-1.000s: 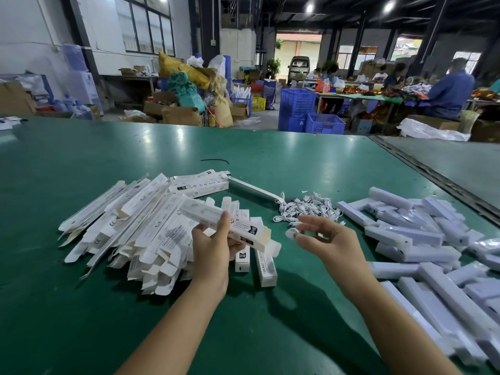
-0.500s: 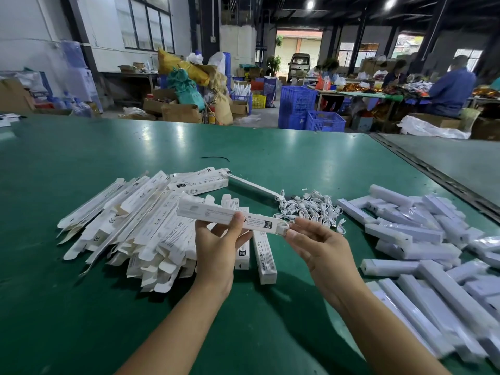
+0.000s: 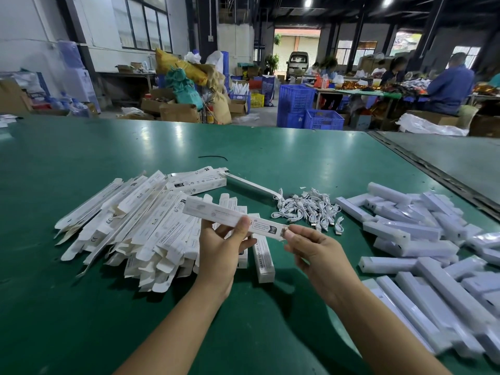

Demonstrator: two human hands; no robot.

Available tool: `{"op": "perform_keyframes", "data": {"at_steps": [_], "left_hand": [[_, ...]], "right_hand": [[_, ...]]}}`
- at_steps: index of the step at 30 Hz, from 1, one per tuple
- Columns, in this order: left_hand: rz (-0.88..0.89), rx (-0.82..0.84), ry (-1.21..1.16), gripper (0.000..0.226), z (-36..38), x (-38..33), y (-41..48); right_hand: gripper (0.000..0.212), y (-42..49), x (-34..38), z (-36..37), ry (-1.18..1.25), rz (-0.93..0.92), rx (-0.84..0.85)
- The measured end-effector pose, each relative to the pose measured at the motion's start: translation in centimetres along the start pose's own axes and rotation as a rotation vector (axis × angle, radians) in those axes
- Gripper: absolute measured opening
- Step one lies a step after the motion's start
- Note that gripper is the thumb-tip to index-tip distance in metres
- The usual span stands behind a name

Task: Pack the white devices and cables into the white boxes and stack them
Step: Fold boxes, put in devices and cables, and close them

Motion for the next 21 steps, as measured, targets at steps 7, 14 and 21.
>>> {"op": "perform_keyframes", "data": {"at_steps": [7, 14, 21], "left_hand": [[-0.003, -0.008, 0.033, 0.059, -0.3, 0.2, 0.0], [0.026, 0.029, 0.116, 0.053, 0.0, 0.4, 0.0], [0.036, 0.033, 0.159, 0.066, -0.2, 0.4, 0.2]], "right_hand": [[0.003, 0.2, -1.1, -0.2, -0.053, 0.061, -0.009], [0.011, 0.3, 0.1, -0.3, -0.187, -0.061, -0.006], [0.049, 0.0, 0.8, 1.1, -0.134, -0.155, 0.106]]}}
Point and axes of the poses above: each hand's wrist, its own y-axis towards the middle knuckle, its own z-axis out of the palm, x = y × z, the point moved 9 cm from there along y, towards the middle knuckle, and after that the axes turned 5 degrees about -y, right-handed, at the moved point
